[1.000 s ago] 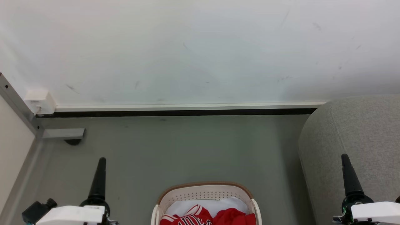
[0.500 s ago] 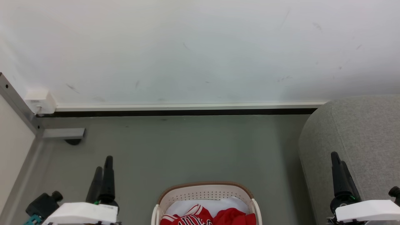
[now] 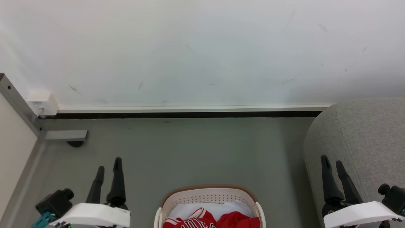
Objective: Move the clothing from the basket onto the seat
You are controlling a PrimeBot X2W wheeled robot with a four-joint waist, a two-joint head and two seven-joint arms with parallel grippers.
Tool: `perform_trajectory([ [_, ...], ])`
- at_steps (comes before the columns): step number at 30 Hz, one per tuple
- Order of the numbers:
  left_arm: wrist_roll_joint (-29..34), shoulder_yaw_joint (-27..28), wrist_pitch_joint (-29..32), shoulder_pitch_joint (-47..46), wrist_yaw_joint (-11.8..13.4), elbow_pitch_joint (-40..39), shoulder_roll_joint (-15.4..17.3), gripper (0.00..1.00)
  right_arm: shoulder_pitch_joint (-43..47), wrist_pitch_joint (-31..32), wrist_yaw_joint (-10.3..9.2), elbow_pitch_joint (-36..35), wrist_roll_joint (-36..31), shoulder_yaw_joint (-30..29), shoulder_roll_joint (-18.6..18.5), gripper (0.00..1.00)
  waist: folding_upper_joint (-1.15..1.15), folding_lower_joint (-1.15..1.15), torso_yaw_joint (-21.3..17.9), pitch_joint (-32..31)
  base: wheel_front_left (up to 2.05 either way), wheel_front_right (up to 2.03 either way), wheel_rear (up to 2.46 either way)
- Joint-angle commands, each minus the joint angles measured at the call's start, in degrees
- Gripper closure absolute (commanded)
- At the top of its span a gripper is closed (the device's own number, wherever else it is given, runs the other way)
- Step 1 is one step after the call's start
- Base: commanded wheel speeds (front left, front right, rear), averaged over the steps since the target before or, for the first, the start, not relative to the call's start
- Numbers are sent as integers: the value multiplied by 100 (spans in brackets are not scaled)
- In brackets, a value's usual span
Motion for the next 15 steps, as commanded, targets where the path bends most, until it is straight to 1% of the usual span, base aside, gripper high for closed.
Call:
perform_trajectory([
  [1, 189, 0, -60, -35, 16, -99, 54, 0, -141, -65, -6, -31, -201, 14, -67, 0, 0, 0, 3, 1, 0, 0, 0],
  [8, 658, -64, -165, -14, 80, -84, 57, 0, -176, -172, -6, 105, -769, 42, -49, 0, 0, 0, 17, -5, 0, 0, 0],
  [15, 1070, -109, -274, -8, 131, -92, 61, 0, -197, -276, -7, 167, -1132, 86, -1, 0, 0, 0, 18, -18, 0, 0, 0],
])
